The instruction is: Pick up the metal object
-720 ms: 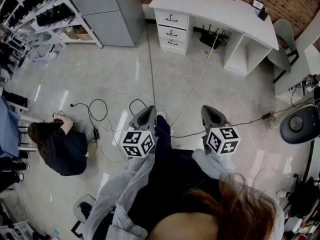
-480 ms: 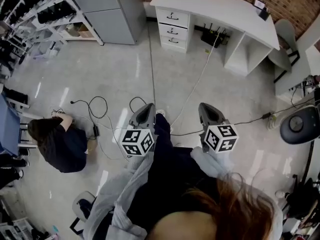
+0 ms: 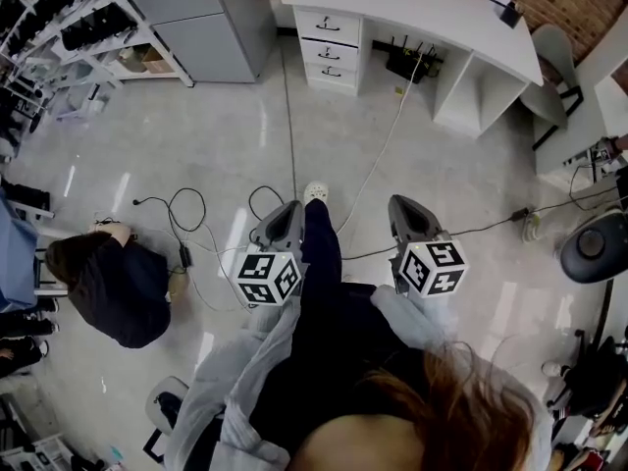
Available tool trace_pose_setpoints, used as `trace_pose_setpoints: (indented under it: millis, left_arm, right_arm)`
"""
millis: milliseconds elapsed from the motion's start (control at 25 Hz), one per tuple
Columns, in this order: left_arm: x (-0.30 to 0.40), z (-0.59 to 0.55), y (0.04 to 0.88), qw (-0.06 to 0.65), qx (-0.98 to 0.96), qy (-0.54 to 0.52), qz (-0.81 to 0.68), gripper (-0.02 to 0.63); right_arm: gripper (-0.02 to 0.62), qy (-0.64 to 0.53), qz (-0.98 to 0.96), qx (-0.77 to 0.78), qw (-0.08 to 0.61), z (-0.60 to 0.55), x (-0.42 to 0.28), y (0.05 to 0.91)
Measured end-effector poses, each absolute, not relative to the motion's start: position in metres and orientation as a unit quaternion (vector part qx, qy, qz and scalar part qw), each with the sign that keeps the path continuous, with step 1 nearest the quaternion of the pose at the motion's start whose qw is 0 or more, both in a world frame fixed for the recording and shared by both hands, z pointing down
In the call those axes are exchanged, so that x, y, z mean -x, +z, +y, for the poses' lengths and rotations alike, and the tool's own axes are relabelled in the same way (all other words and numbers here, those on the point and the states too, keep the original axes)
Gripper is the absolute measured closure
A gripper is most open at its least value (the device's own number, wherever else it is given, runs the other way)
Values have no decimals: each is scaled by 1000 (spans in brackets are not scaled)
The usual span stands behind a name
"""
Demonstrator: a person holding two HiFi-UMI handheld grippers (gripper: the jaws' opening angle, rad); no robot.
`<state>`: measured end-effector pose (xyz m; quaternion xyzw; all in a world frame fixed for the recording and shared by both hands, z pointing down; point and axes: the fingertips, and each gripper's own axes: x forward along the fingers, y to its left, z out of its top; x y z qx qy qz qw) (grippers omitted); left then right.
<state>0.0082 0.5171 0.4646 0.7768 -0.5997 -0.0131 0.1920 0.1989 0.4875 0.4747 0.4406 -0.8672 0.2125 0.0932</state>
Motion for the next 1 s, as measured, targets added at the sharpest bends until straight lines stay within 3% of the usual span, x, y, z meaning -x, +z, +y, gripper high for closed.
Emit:
trace_pose_setpoints:
  millis: [360,1000]
  left_arm:
    - [-4,474,479,204,-777,-7,-595,591]
    - [28,307,461,201,-778,-10,-595,592]
  right_arm:
    - [589,226,-860,-447,98,450,-198,486]
    - [589,239,-844,-468,108,276,-169,478]
